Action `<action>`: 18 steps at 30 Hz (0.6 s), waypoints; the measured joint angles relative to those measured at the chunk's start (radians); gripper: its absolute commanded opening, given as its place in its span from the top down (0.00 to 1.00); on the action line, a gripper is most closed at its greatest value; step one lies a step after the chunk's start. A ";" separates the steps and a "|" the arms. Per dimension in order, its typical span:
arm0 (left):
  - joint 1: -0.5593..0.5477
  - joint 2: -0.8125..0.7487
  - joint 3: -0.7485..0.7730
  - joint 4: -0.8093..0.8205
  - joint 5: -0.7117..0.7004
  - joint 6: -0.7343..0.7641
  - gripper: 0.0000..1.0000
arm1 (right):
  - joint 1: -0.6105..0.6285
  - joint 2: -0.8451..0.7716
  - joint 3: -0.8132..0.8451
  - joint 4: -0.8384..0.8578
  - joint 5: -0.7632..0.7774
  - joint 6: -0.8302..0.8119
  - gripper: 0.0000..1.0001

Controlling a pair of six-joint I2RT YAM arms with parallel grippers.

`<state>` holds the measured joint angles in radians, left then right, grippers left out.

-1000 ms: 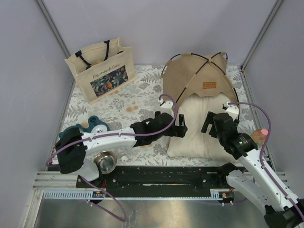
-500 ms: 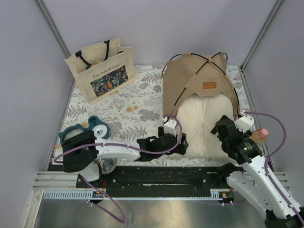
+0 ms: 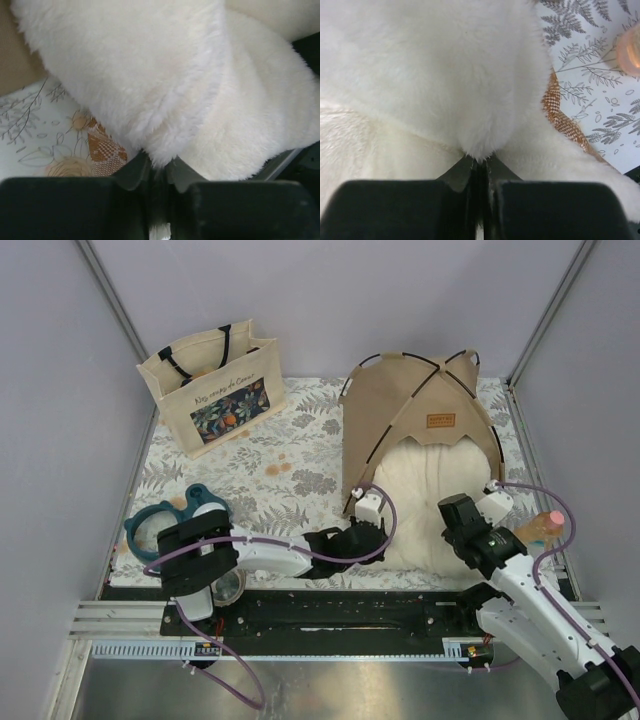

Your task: Set up the pet tent

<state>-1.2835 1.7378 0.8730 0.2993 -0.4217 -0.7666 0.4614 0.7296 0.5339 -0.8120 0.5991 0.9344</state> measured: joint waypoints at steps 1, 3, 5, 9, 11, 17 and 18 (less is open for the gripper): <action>0.002 0.000 0.015 -0.004 0.003 0.006 1.00 | 0.000 -0.004 0.010 -0.002 -0.004 -0.006 1.00; 0.005 0.000 0.066 -0.043 0.006 0.035 1.00 | 0.000 -0.005 0.042 -0.003 -0.016 -0.035 1.00; 0.006 0.000 0.136 -0.100 0.006 0.068 1.00 | -0.001 0.005 0.092 -0.007 -0.026 -0.083 1.00; 0.010 0.000 0.319 -0.233 0.004 0.140 1.00 | -0.003 0.070 0.229 -0.015 -0.041 -0.191 1.00; 0.013 0.003 0.402 -0.280 0.000 0.169 1.00 | -0.004 0.115 0.294 -0.014 -0.041 -0.248 1.00; 0.041 0.051 0.520 -0.350 -0.002 0.211 1.00 | -0.006 0.221 0.352 0.022 -0.041 -0.359 1.00; 0.048 0.066 0.524 -0.353 -0.001 0.218 1.00 | -0.006 0.231 0.350 0.040 -0.041 -0.370 1.00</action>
<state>-1.2358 1.8034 1.3972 -0.0536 -0.4229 -0.5488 0.4553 0.9607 0.8837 -0.7719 0.5583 0.5640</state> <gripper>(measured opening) 0.042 0.032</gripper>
